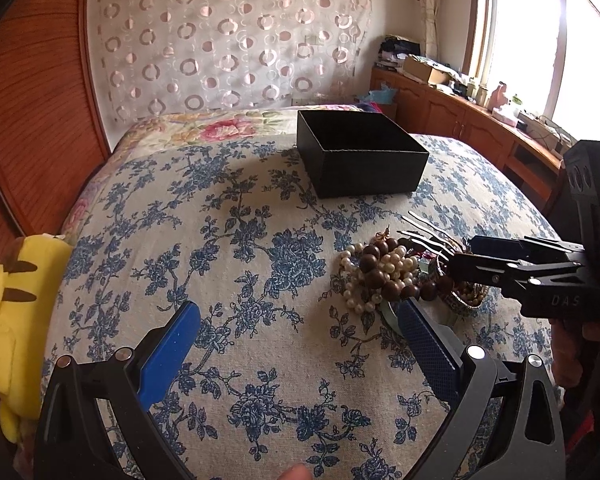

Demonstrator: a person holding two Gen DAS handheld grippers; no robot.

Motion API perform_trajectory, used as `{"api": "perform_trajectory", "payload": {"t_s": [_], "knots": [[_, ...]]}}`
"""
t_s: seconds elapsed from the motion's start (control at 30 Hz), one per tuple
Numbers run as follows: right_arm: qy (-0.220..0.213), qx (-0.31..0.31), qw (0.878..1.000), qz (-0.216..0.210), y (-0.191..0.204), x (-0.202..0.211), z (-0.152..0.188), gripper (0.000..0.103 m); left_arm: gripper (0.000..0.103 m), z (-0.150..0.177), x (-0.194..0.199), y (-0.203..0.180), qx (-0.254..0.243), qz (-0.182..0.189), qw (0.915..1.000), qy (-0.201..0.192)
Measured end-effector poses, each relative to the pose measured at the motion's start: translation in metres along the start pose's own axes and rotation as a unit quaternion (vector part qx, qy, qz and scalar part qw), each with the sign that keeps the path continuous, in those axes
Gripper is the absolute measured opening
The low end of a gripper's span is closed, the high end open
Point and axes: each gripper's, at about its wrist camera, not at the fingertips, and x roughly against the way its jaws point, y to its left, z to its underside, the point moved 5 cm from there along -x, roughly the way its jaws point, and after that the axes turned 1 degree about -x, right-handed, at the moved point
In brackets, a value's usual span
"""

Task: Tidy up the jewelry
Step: 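Grasp the silver flower hair comb with the right tool while the left tool grasps the brown bead bracelet, then carry the comb over the black box and open the right tool while the left tool lifts the bead bracelet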

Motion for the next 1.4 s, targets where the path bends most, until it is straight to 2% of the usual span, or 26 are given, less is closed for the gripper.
{"api": "perform_trajectory", "payload": {"t_s": [0.13, 0.23, 0.33, 0.63, 0.77, 0.83, 0.9, 0.97, 1.2, 1.27, 1.33, 1.4], "knots": [[0.006, -0.008, 1.0, -0.006, -0.001, -0.006, -0.001, 0.073, 0.096, 0.001, -0.002, -0.002, -0.003, 0.0, 1.0, 0.001], [0.012, -0.015, 1.0, -0.01, -0.003, -0.01, 0.0, 0.068, 0.096, 0.002, -0.003, -0.003, -0.003, 0.001, 1.0, 0.002], [0.01, -0.017, 1.0, -0.015, -0.003, -0.008, 0.0, 0.057, 0.096, 0.003, -0.004, -0.003, -0.003, 0.002, 1.0, 0.003], [-0.02, 0.004, 1.0, -0.002, -0.003, 0.015, -0.005, 0.056, 0.096, 0.004, -0.017, -0.012, -0.01, 0.015, 0.9997, 0.014], [-0.036, 0.012, 0.999, 0.011, -0.009, 0.027, -0.01, 0.056, 0.095, -0.003, -0.021, -0.015, -0.008, 0.043, 0.999, 0.013], [-0.041, 0.016, 0.999, 0.019, -0.013, 0.031, -0.011, 0.056, 0.095, -0.008, -0.022, -0.016, -0.006, 0.045, 0.9989, 0.005], [-0.043, 0.02, 0.999, 0.027, -0.017, 0.033, -0.011, 0.056, 0.089, -0.013, -0.023, -0.02, -0.007, 0.063, 0.998, -0.001], [-0.043, 0.02, 0.998, 0.033, -0.022, 0.035, -0.01, 0.056, 0.077, -0.015, -0.027, -0.024, -0.006, 0.078, 0.9969, 0.004], [-0.041, 0.008, 0.998, 0.038, -0.031, 0.034, -0.005, 0.056, 0.044, -0.017, -0.049, -0.032, 0.014, 0.128, 0.991, 0.036], [-0.041, 0.008, 0.998, 0.038, -0.031, 0.035, -0.004, 0.056, 0.031, -0.017, -0.055, -0.031, 0.028, 0.142, 0.9883, 0.048], [-0.041, 0.008, 0.998, 0.038, -0.03, 0.034, -0.003, 0.056, 0.028, -0.017, -0.059, -0.03, 0.036, 0.146, 0.9872, 0.054], [-0.041, 0.01, 0.998, 0.039, -0.03, 0.033, -0.002, 0.056, 0.021, -0.017, -0.057, -0.032, 0.036, 0.148, 0.9871, 0.049]]}}
